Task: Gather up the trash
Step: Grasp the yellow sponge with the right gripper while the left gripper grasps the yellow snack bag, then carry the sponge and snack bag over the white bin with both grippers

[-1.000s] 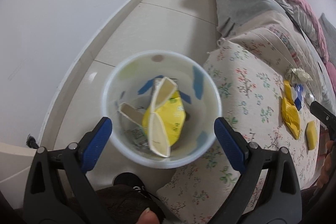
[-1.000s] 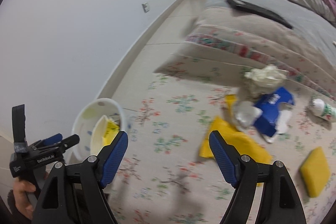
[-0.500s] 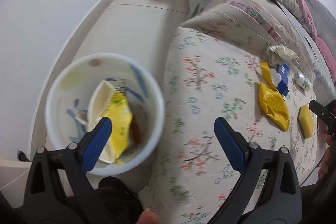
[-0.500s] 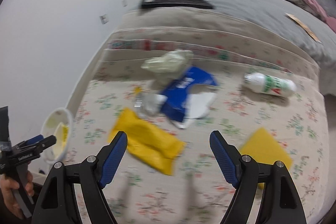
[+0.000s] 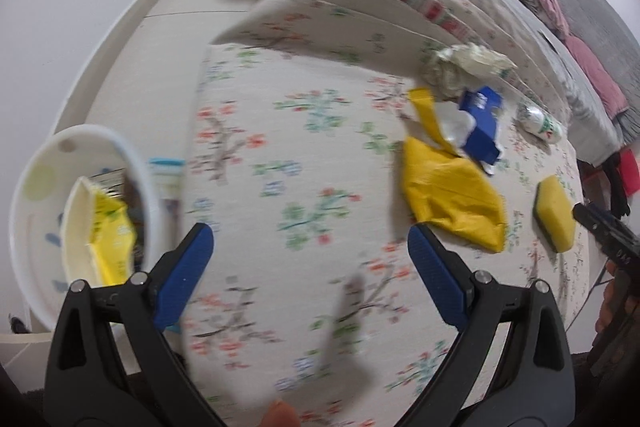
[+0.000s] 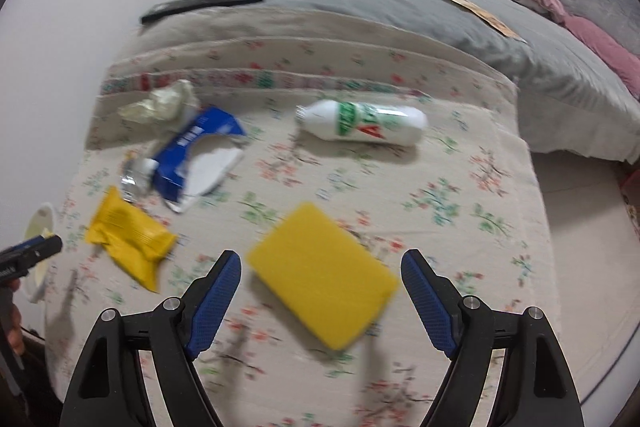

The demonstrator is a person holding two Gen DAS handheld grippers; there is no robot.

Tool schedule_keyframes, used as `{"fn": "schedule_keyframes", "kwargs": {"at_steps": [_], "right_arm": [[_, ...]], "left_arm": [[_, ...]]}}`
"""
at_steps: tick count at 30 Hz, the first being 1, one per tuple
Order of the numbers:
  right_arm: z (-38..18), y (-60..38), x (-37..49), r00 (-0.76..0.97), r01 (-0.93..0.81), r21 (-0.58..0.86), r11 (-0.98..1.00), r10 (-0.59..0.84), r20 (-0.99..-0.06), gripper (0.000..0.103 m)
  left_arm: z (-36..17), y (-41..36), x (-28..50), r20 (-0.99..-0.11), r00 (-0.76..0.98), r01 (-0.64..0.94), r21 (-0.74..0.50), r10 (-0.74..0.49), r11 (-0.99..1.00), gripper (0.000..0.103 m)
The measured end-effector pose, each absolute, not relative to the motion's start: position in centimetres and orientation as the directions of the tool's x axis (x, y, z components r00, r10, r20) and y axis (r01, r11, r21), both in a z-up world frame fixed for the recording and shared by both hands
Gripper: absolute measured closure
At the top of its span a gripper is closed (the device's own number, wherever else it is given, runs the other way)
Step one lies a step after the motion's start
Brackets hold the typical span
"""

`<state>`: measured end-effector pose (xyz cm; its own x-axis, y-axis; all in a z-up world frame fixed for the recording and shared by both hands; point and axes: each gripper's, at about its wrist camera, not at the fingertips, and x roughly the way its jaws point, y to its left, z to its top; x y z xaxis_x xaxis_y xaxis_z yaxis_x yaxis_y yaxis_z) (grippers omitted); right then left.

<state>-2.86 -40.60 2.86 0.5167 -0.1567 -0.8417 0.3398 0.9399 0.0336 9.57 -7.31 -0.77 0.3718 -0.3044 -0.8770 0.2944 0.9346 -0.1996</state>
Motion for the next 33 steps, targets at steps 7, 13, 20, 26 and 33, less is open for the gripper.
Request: {"fn": "schedule_keyframes", "kwargs": {"at_steps": [7, 13, 20, 26, 33], "right_arm": [[1.5, -42.1, -3.1, 0.486, 0.355, 0.064, 0.933, -0.126, -0.865, 0.019], [0.5, -41.5, -2.8, 0.463, 0.315, 0.056, 0.947, -0.102, -0.88, 0.019], [-1.1, -41.0, -2.6, 0.432, 0.288, 0.044, 0.957, -0.089, -0.897, 0.019], [-1.9, -41.2, -2.4, 0.418, 0.295, 0.042, 0.955, -0.089, -0.904, 0.019], [-2.0, -41.1, -1.8, 0.436, 0.288, 0.044, 0.957, -0.091, -0.895, 0.019]], "left_arm": [[-1.2, -11.6, 9.7, -0.86, 0.349, 0.361, -0.243, -0.372, 0.9, 0.006], [-1.9, -13.6, 9.4, -0.848, 0.344, 0.398, -0.257, -0.403, 0.881, 0.023], [-2.2, -13.7, 9.1, -0.832, 0.349, 0.415, -0.275, -0.431, 0.867, 0.059], [-2.4, -13.4, 9.3, -0.827, 0.366, 0.381, -0.286, -0.428, 0.879, 0.077], [-2.0, -12.6, 9.0, -0.818, 0.368, 0.37, -0.308, -0.442, 0.877, 0.09]]}}
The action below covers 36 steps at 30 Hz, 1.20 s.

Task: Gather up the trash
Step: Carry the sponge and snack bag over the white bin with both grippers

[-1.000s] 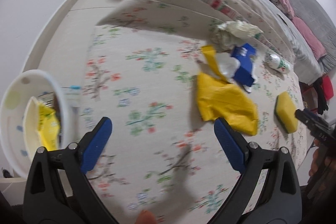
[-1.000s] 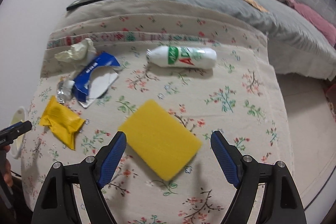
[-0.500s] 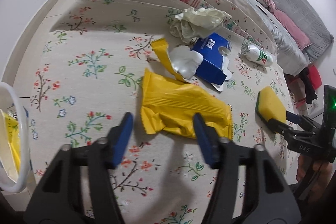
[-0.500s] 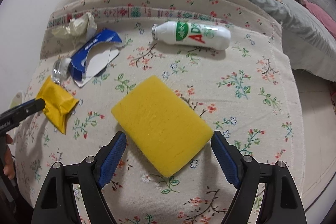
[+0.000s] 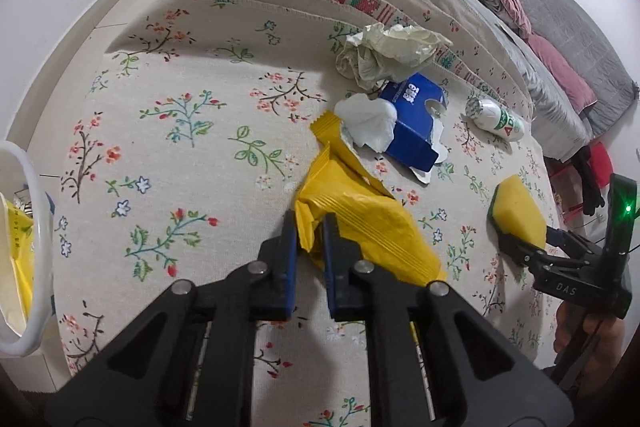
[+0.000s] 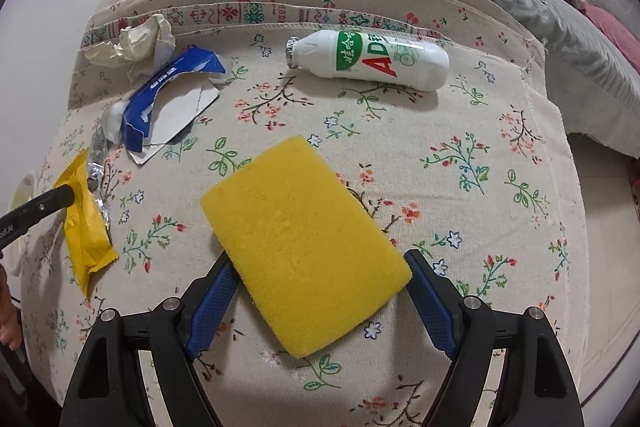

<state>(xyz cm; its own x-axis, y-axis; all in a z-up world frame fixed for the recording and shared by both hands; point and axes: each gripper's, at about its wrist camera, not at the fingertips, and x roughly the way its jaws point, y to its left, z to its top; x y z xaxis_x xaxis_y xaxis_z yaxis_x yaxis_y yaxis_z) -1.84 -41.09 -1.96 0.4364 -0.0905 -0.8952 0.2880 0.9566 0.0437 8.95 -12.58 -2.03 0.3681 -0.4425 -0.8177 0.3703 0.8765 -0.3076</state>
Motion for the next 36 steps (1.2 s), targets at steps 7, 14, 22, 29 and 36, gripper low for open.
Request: {"fn": "schedule_keyframes", "kwargs": {"at_steps": [7, 14, 22, 29, 36], "right_arm": [[-1.6, -40.2, -1.2, 0.451, 0.253, 0.03, 0.967, -0.091, -0.888, 0.032], [-0.1, -39.5, -2.1, 0.489, 0.251, 0.078, 0.965, -0.057, -0.87, 0.033], [1.2, -38.2, -2.3, 0.505, 0.249, 0.09, 0.964, -0.05, -0.862, 0.033], [1.9, -37.2, -2.2, 0.52, 0.213, 0.093, 0.973, -0.032, -0.853, 0.033], [2.1, -35.7, -1.2, 0.524, 0.177, 0.1, 0.979, -0.008, -0.851, 0.033]], "left_arm": [[-0.4, -11.6, 8.7, -0.788, 0.399, 0.37, -0.33, -0.469, 0.869, 0.091], [1.5, -10.5, 8.3, -0.754, 0.442, 0.37, -0.341, -0.487, 0.864, 0.092], [2.2, -9.5, 8.1, -0.74, 0.472, 0.356, -0.337, -0.479, 0.872, 0.092], [2.6, -7.7, 7.8, -0.732, 0.5, 0.337, -0.327, -0.463, 0.883, 0.092], [2.8, -5.4, 7.6, -0.726, 0.526, 0.304, -0.325, -0.442, 0.896, 0.092]]}}
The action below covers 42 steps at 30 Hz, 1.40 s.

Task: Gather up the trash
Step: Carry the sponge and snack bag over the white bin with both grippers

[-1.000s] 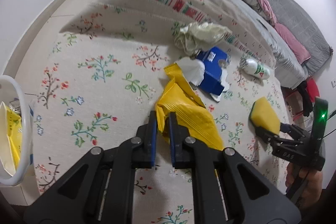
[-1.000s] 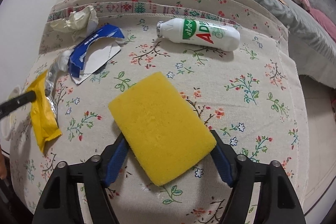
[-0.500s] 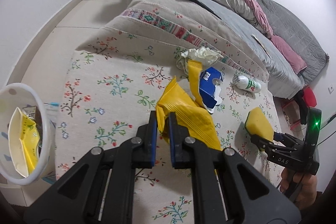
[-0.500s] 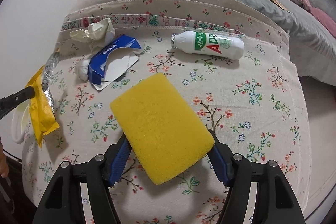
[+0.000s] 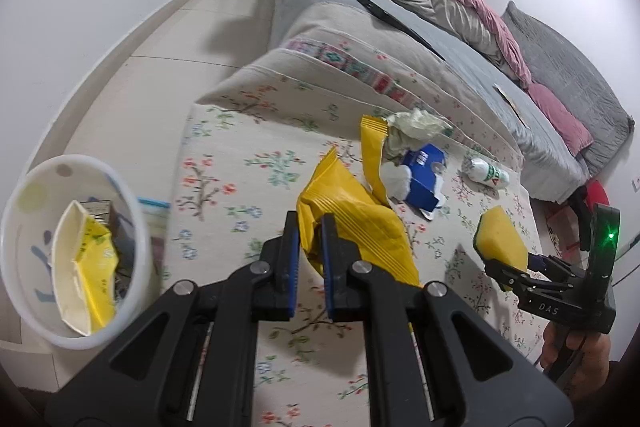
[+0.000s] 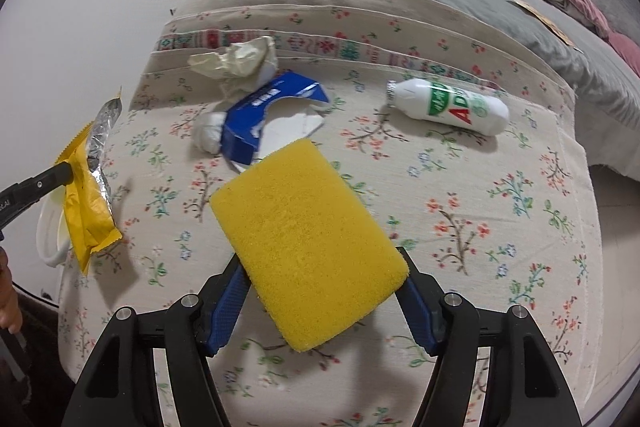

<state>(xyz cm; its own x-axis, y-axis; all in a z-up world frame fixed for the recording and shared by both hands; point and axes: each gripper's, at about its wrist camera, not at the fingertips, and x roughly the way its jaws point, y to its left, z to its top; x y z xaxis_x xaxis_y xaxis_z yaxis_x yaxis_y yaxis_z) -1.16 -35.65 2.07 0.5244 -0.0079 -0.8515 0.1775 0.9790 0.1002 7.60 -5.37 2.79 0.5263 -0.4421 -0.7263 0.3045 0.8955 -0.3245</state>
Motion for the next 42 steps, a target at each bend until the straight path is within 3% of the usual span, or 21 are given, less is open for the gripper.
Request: {"fn": "schedule_keyframes", "kwargs": {"at_steps": [20, 42], "right_arm": [[2.8, -28.2, 2.6, 0.518, 0.053, 0.094, 0.994, 0.053, -0.854, 0.032], [3.1, -17.8, 7.5, 0.511, -0.113, 0.089, 0.99, 0.134, -0.849, 0.032]], "left_arm": [[2.4, 2.7, 8.0, -0.722, 0.586, 0.166, -0.338, -0.368, 0.927, 0.092], [0.6, 15.1, 8.3, -0.741, 0.647, -0.117, -0.329, -0.179, 0.937, 0.091]]}}
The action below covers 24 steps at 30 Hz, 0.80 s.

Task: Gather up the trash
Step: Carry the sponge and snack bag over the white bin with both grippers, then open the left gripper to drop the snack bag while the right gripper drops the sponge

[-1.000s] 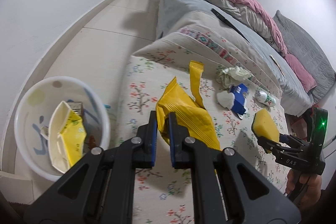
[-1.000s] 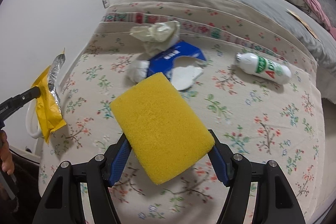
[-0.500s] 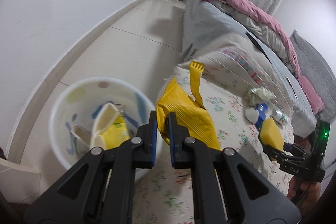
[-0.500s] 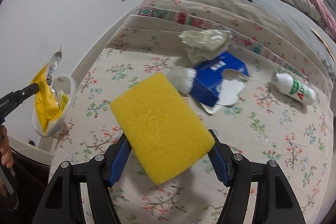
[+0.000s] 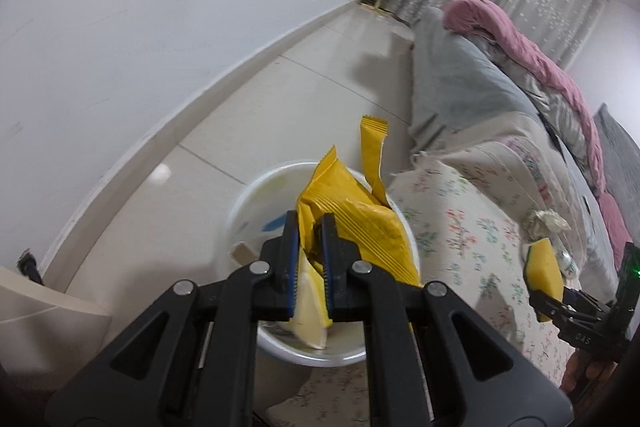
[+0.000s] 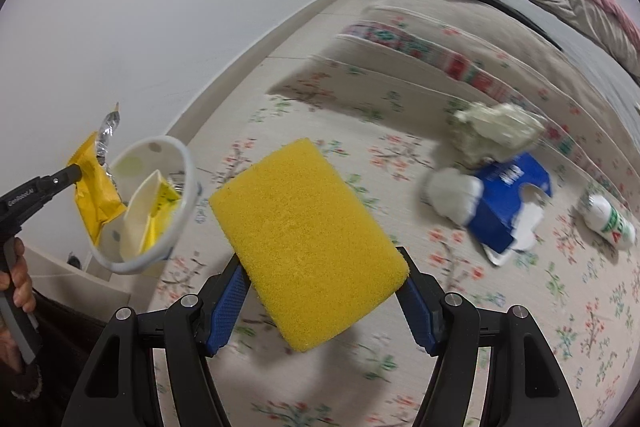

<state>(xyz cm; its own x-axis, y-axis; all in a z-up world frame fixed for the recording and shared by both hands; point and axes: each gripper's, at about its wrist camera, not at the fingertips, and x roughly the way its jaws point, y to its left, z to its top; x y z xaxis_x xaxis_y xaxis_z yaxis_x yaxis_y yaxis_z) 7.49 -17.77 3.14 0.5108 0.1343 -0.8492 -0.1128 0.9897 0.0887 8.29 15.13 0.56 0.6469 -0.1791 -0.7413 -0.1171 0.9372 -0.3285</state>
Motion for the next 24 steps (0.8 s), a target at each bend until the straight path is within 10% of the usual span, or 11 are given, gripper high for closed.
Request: {"fn": "schedule_keyframes", "kwargs": {"at_steps": [24], "right_arm": [[1.8, -11.7, 8.4, 0.483, -0.203, 0.081, 0.976, 0.172, -0.858, 0.032]], "left_arm": [[0.5, 16.7, 8.8, -0.717, 0.688, -0.194, -0.039, 0.107, 0.98, 0.091]]}}
